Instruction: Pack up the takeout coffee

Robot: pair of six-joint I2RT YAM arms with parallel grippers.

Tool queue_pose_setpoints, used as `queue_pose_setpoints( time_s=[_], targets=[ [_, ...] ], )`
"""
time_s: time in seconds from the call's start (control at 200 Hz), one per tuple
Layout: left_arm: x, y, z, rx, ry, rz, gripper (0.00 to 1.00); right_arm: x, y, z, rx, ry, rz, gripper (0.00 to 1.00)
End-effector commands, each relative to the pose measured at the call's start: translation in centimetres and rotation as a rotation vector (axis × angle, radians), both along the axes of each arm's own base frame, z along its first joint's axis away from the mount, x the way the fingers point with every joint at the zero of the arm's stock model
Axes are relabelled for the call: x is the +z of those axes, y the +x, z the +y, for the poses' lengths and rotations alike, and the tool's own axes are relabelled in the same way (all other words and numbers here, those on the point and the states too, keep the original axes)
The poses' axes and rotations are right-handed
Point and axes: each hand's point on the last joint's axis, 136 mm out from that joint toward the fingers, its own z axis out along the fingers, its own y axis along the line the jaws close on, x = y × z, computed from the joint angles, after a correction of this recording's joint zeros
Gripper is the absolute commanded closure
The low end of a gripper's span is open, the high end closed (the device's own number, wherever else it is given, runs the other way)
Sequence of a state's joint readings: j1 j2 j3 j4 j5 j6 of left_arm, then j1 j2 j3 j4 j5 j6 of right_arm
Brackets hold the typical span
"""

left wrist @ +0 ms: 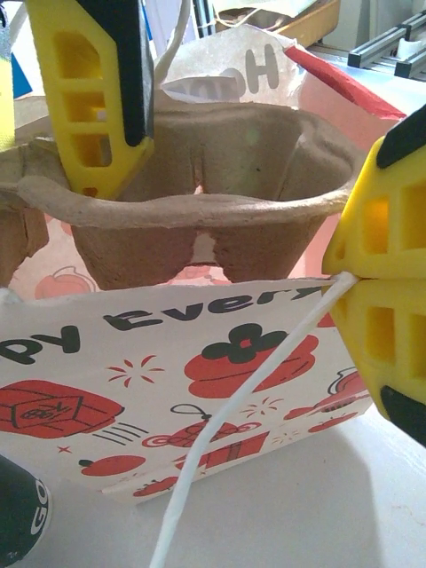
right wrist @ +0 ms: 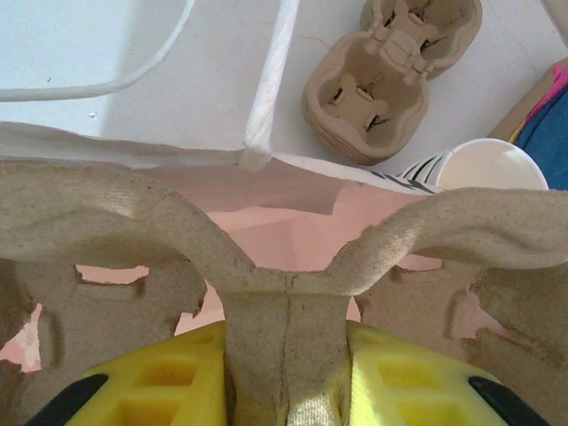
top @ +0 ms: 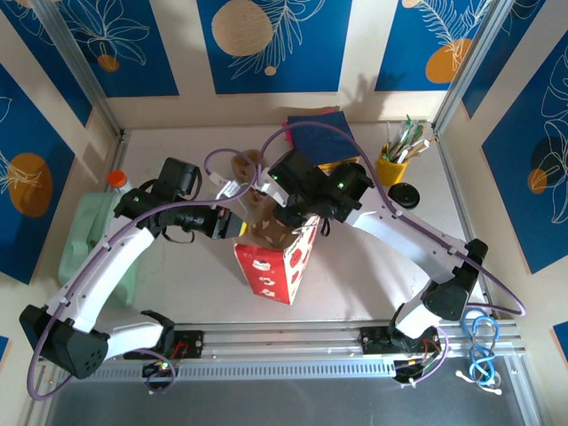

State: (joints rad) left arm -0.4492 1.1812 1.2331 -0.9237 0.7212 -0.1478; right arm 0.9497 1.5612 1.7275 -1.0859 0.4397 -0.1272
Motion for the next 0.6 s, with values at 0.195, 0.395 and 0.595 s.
queue_pose_setpoints(
  time_s=[0.195, 0.395, 0.595],
  targets=[
    [0.7, -0.2, -0.4, -0.024, -0.014, -0.019, 1.00, -2.5, -2.2, 0.8, 0.050, -0.017, 0.057, 0.69],
    [0.5, 0.1, -0.4, -0.015, -0.006, -0.020, 1.00, -3.0, -4.2, 1.6, 0.092, 0.033, 0.134, 0.69],
    [0.7, 0.0, -0.5, -0.019, -0.019, -0.027, 1.00, -4.1, -4.7, 1.7, 0.098, 0.053, 0.222, 0.69]
  ],
)
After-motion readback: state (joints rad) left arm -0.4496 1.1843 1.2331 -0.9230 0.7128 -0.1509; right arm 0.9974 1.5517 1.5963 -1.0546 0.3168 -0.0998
